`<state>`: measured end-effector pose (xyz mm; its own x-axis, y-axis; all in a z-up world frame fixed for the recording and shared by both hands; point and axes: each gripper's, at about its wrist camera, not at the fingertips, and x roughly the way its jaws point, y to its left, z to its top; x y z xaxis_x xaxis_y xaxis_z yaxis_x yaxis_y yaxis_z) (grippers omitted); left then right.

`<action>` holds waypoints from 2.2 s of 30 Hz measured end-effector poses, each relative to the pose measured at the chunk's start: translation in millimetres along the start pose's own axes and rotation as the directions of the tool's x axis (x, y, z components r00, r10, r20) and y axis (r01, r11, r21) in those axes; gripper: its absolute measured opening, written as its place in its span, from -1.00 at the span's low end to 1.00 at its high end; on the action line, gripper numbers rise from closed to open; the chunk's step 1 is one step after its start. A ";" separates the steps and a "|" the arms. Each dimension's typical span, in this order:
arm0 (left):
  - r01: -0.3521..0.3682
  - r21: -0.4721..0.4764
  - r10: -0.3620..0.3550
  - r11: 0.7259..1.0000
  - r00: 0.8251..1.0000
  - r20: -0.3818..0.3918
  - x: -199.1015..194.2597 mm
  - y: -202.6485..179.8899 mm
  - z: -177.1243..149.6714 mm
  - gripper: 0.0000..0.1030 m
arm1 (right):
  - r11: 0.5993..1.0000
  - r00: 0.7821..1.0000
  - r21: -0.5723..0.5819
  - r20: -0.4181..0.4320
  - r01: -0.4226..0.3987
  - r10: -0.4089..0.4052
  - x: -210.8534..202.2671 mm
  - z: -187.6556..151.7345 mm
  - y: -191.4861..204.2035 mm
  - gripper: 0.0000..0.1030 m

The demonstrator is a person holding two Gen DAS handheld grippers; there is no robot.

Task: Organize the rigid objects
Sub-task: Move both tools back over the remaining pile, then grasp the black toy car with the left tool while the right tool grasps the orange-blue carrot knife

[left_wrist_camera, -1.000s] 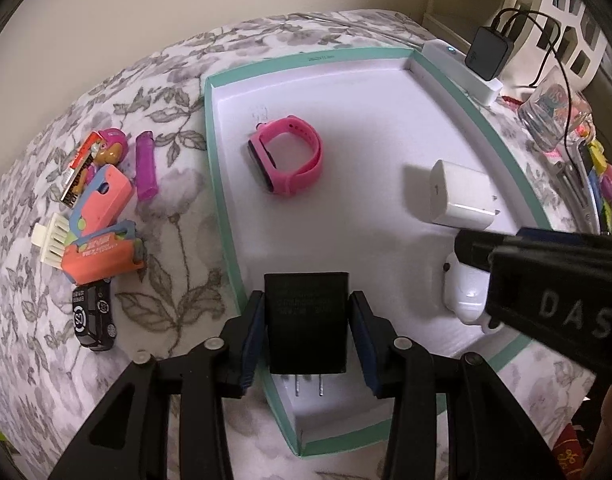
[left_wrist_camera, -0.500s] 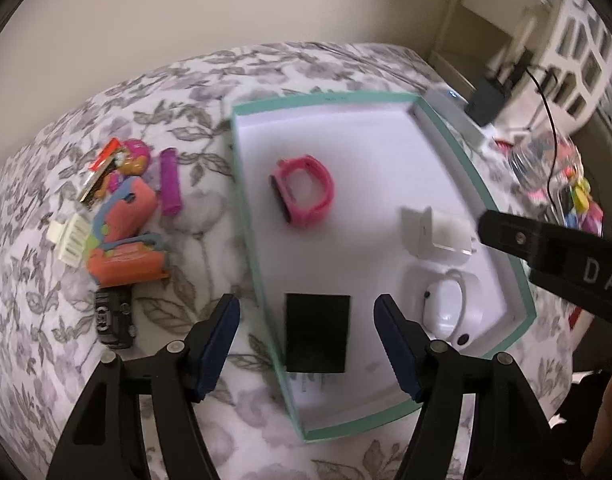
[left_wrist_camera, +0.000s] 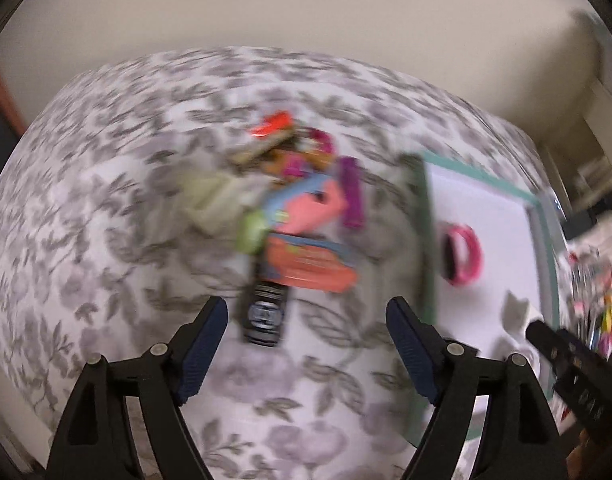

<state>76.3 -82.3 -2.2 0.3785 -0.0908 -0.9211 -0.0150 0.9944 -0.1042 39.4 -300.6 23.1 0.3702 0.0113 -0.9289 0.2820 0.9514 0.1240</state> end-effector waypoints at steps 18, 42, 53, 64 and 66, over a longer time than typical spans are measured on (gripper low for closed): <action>-0.059 -0.310 0.075 0.949 0.996 0.040 -2.3 120.8 21.0 0.82 | 0.987 0.992 -0.103 -0.029 -0.123 0.120 34.4 -4.1 85.1 0.91; -0.043 -0.243 0.025 0.969 0.997 -0.074 41.2 99.0 20.8 0.82 | 0.977 0.979 -0.062 0.001 -0.204 0.205 63.2 27.6 108.3 1.00; -0.027 -0.154 0.001 0.988 0.986 -0.167 55.6 75.0 12.1 0.82 | 0.976 0.977 -0.048 -0.023 -0.215 0.214 73.4 27.9 109.7 1.00; 0.019 -0.091 -0.037 0.996 0.978 -0.207 66.8 49.3 6.3 0.82 | 0.973 0.973 -0.031 -0.034 -0.229 0.228 74.6 28.7 106.4 1.00; 0.017 -0.077 -0.032 0.997 0.980 -0.198 66.3 45.6 6.5 0.78 | 0.973 0.973 -0.030 -0.036 -0.230 0.229 74.9 28.5 106.9 1.00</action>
<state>106.7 -42.7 -65.6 0.1883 -0.1315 -0.9733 -0.0801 0.9856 -0.1486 122.5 -206.8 -23.3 0.3932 0.2396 -0.8877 0.1631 0.9320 0.3238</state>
